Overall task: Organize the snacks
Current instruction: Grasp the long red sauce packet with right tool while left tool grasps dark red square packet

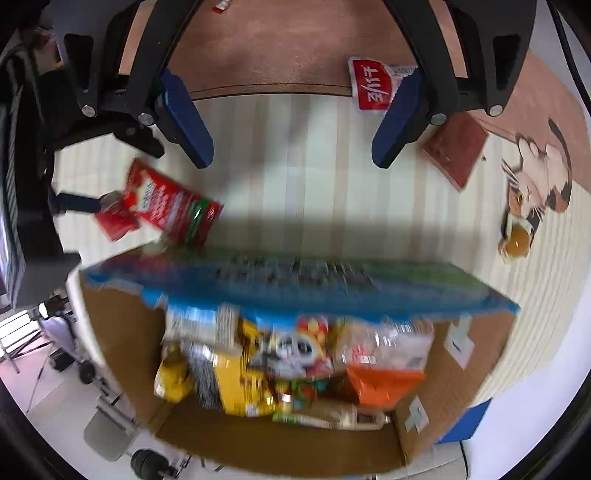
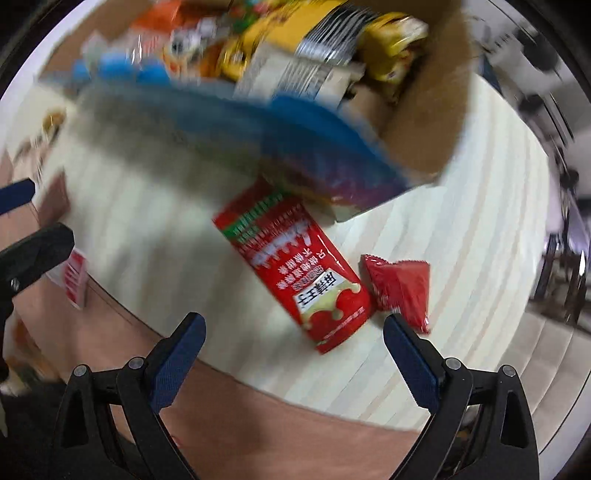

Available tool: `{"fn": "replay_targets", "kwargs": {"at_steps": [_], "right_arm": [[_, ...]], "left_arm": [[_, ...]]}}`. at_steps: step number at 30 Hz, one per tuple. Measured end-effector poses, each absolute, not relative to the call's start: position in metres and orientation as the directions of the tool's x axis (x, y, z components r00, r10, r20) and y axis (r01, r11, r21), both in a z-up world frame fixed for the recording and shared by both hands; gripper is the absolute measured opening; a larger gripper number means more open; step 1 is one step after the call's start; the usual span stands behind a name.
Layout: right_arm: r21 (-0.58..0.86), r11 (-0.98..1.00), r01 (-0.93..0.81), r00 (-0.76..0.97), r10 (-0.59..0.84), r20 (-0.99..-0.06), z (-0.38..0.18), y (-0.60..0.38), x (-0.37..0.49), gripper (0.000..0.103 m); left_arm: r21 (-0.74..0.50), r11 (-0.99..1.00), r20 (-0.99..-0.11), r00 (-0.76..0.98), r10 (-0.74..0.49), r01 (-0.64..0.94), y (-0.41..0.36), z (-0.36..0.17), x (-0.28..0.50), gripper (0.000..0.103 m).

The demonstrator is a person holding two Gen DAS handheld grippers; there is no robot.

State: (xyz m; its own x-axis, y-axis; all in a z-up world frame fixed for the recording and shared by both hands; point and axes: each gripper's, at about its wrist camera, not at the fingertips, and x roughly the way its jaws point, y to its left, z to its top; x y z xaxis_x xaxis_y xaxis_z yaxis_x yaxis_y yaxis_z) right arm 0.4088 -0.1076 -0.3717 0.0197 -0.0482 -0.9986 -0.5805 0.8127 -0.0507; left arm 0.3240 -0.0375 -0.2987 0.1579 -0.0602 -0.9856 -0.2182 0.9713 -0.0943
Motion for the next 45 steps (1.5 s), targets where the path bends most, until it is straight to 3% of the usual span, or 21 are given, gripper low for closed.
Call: {"fn": "replay_targets", "kwargs": {"at_steps": [4,12,19,22,28,30,31,36,41,45], "right_arm": [[-0.023,0.794,-0.607,-0.017,-0.042,-0.999,-0.404,-0.114,0.417,0.094],[-0.019,0.892,-0.451,0.037,-0.002,-0.999,-0.407,-0.136,0.415,0.067],[0.142,0.926,-0.349,-0.057,0.130,-0.990,-0.404,-0.140,0.379,0.067],[0.054,0.911,-0.408,0.028,0.071,-0.997,-0.394,-0.146,0.389,0.076],[0.007,0.858,-0.514,0.020,0.020,-1.000,-0.413,-0.144,0.422,0.078],[-0.016,0.857,-0.515,0.033,0.002,-0.999,-0.413,-0.142,0.423,0.071],[-0.018,0.861,-0.508,0.034,-0.001,-0.999,-0.411,-0.140,0.422,0.063],[-0.021,0.922,-0.387,-0.014,-0.029,-0.999,-0.413,-0.132,0.400,0.061],[0.075,0.976,-0.204,-0.107,0.054,-0.993,-0.417,-0.133,0.367,0.062],[0.128,0.988,-0.084,-0.185,0.111,-0.976,-0.424,-0.125,0.361,0.075]], "left_arm": [[-0.064,0.971,-0.992,0.117,-0.037,-0.232,-0.051,-0.320,0.318,0.088],[-0.003,0.980,-0.996,0.090,0.015,-0.201,-0.063,-0.331,0.307,0.088],[-0.011,0.975,-0.997,0.077,0.006,-0.222,-0.049,-0.332,0.297,0.088],[-0.010,0.970,-0.997,0.078,0.010,-0.243,-0.042,-0.333,0.295,0.088],[-0.011,0.964,-0.998,0.066,0.007,-0.267,-0.040,-0.343,0.298,0.088],[-0.005,0.964,-0.998,0.060,0.011,-0.265,-0.039,-0.347,0.302,0.088],[-0.003,0.965,-0.998,0.060,0.014,-0.262,-0.038,-0.347,0.301,0.088],[0.032,0.972,-0.998,0.051,0.045,-0.231,-0.029,-0.356,0.287,0.088],[0.100,0.978,-0.993,0.039,0.109,-0.184,0.002,-0.354,0.271,0.088],[0.140,0.981,-0.990,0.013,0.143,-0.137,0.042,-0.355,0.264,0.088]]}}
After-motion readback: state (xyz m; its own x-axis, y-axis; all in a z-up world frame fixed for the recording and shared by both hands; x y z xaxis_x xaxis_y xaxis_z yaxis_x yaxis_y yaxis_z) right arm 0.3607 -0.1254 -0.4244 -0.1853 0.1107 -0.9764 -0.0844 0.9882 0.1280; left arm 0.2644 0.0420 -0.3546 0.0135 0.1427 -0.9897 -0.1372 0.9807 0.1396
